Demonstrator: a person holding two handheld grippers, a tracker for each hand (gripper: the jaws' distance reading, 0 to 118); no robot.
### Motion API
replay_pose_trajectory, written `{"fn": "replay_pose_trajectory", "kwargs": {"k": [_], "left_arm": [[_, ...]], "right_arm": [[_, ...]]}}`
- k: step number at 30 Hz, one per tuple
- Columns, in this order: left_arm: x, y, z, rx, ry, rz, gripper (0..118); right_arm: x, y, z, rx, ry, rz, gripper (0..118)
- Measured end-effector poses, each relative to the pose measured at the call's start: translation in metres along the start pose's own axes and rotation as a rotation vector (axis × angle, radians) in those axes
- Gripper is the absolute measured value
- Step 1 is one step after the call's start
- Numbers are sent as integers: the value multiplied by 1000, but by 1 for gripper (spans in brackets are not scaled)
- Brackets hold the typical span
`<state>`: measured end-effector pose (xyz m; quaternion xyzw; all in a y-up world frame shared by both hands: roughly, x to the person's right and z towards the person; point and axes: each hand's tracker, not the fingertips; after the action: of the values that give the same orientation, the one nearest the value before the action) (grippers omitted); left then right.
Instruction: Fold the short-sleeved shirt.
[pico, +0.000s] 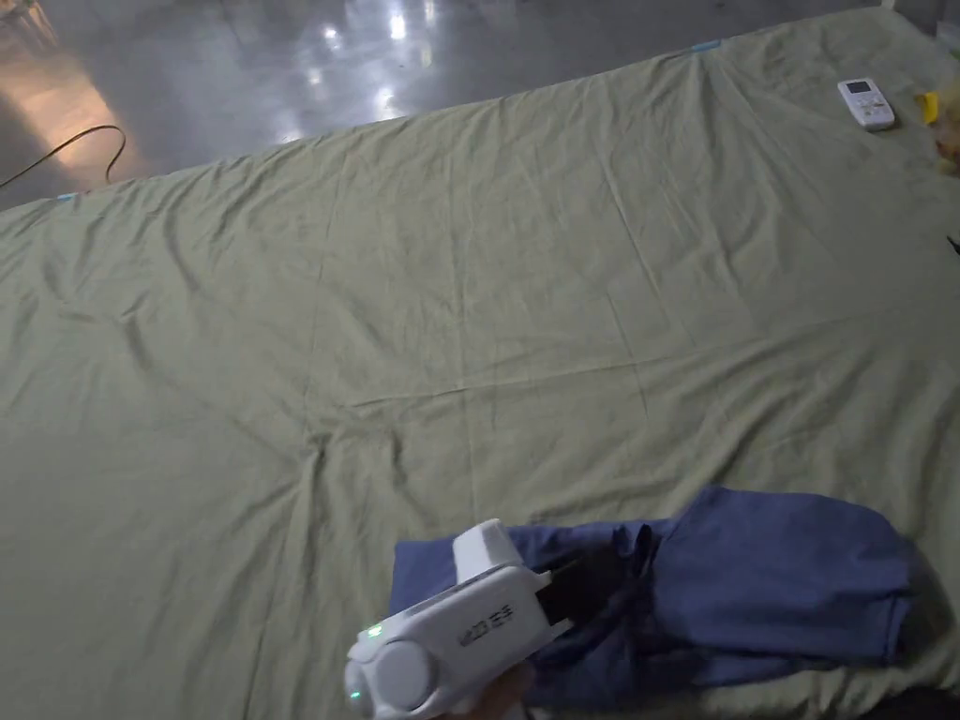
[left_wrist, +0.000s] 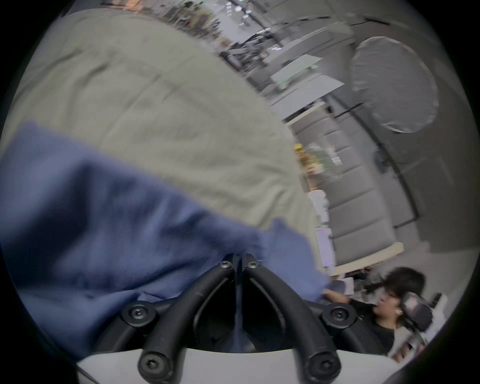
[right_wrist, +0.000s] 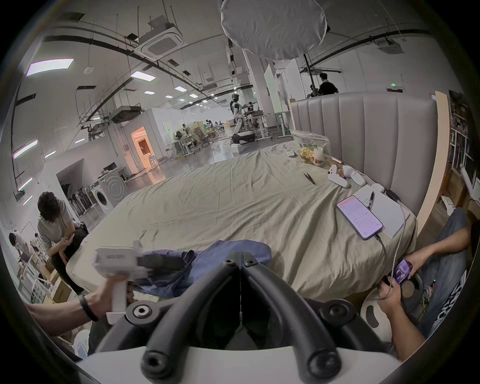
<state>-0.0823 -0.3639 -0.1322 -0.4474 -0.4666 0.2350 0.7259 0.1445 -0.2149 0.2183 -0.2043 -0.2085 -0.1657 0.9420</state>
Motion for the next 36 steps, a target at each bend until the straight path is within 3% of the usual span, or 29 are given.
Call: {"fn": "replay_pose_trajectory", "kwargs": {"k": [2, 4, 5, 6, 11, 14, 16, 18, 19, 20, 22, 25, 30, 36], "left_arm": [[-3, 18, 42, 99, -75, 31, 25], [-19, 33, 78, 162, -22, 98, 73], [-33, 39, 96, 195, 3, 123, 88], [-46, 42, 112, 219, 24, 140, 94], [-116, 43, 137, 194, 139, 299, 94], [-142, 36, 115, 123, 89, 383, 93], [-146, 26, 96, 100, 1, 422, 77], [-149, 22, 81, 149, -112, 542, 45], [-149, 18, 72, 116, -50, 616, 25], [-144, 16, 71, 128, -7, 588, 17], [-137, 15, 67, 103, 19, 491, 17], [-137, 18, 85, 161, -56, 587, 14], [-119, 41, 139, 283, -98, 519, 14], [-83, 93, 240, 357, 136, 283, 14]], "right_arm": [[-2, 1, -4, 0, 15, 1, 0], [-4, 0, -9, -2, 31, -6, 0], [-5, -2, -13, 2, 32, -12, 0], [-7, -3, -16, 0, 27, -13, 0], [-11, -3, -16, -18, 45, -10, 0], [-15, 0, -16, -28, 41, -13, 0], [-16, 2, -13, -26, 36, -4, 0], [-17, 5, -13, -25, 35, 0, 0], [-18, 6, -12, -25, 33, 1, 0], [-19, 6, -11, -24, 31, 4, 0], [-20, 7, -11, -30, 35, 13, 0], [-24, 7, -9, -38, 32, 39, 0], [-28, 8, -10, -38, 42, 39, 0], [-12, -10, -15, -26, 88, 31, 0]]}}
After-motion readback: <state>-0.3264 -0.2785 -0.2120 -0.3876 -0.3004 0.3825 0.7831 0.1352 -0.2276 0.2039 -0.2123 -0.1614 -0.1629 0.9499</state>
